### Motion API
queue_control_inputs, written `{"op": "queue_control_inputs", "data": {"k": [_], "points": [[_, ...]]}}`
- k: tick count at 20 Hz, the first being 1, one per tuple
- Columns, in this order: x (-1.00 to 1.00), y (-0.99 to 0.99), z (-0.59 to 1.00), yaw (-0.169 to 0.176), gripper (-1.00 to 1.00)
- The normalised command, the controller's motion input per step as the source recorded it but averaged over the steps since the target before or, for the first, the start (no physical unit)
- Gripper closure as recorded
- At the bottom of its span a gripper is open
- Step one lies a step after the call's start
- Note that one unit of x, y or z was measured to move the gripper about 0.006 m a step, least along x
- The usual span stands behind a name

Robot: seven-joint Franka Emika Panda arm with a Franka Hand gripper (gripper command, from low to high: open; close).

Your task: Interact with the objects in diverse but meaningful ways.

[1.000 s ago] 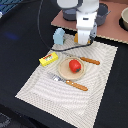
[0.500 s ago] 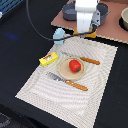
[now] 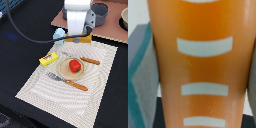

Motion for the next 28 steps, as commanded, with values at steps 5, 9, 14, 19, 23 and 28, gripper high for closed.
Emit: {"op": "queue_control_inputs", "data": {"k": [5,9,14,19,23,28], "points": [[0.00,-0.95,0.11,-0.003,1.00],[0.00,-0.90,0.00,-0.003,1.00],[0.00,-0.87,-0.14,-0.012,1.00],[0.01,-0.84,-0.31,-0.045,1.00],[0.07,-0.81,-0.43,-0.051,1.00],[0.07,-0.65,-0.44,-0.049,1.00]]}}
